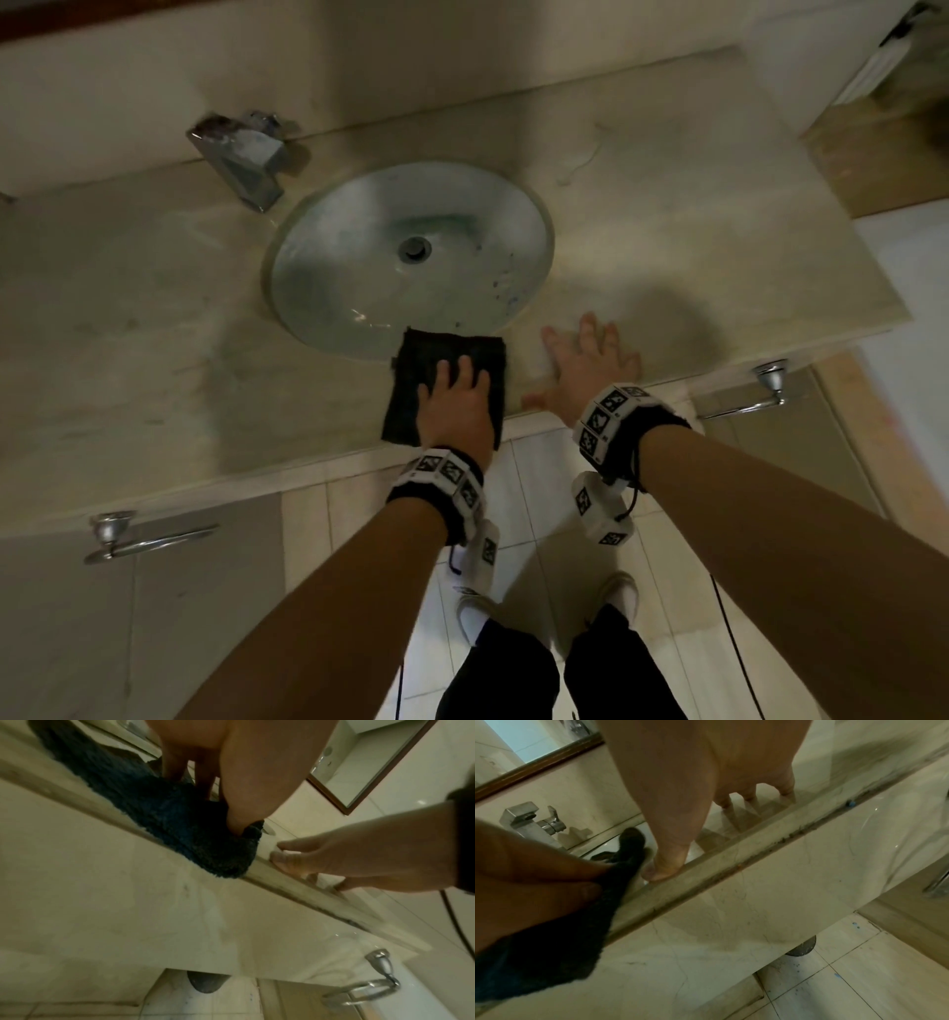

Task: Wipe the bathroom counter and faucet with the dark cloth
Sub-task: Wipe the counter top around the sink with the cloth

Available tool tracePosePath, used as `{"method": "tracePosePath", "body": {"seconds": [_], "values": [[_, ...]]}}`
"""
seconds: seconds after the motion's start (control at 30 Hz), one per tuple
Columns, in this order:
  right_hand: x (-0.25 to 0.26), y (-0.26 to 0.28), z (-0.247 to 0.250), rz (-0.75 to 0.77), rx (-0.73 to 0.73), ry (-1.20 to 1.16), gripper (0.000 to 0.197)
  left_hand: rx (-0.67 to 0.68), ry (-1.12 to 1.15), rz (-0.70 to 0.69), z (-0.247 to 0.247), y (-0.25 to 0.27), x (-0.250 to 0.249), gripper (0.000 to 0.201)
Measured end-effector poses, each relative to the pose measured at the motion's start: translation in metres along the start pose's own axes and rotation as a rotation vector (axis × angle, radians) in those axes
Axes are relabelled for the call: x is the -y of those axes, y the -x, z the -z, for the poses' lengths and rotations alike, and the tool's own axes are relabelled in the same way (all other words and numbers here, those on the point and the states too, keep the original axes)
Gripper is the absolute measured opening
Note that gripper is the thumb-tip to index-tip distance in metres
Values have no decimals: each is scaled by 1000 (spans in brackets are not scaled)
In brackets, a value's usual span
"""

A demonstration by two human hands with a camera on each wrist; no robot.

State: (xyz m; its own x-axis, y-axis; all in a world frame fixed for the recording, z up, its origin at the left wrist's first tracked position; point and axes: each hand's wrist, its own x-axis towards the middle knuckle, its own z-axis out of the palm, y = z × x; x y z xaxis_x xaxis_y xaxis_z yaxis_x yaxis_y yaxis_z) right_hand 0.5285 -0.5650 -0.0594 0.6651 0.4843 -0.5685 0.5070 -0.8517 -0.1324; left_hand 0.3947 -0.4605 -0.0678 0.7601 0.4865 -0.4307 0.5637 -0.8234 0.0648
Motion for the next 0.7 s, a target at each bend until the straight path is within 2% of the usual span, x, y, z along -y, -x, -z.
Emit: {"method": "tracePosePath", "body": {"seconds": [0.13,0.33,0.7], "values": [[1,-2,-3,6,-21,21,102,4,47,-33,0,-4,-22,61],[-1,0,-1,16,9,20,100,-40,109,-57,-6,-7,1,53],[1,5,5,9,64,34,108,-19,187,341,-16,43,107,47]]}}
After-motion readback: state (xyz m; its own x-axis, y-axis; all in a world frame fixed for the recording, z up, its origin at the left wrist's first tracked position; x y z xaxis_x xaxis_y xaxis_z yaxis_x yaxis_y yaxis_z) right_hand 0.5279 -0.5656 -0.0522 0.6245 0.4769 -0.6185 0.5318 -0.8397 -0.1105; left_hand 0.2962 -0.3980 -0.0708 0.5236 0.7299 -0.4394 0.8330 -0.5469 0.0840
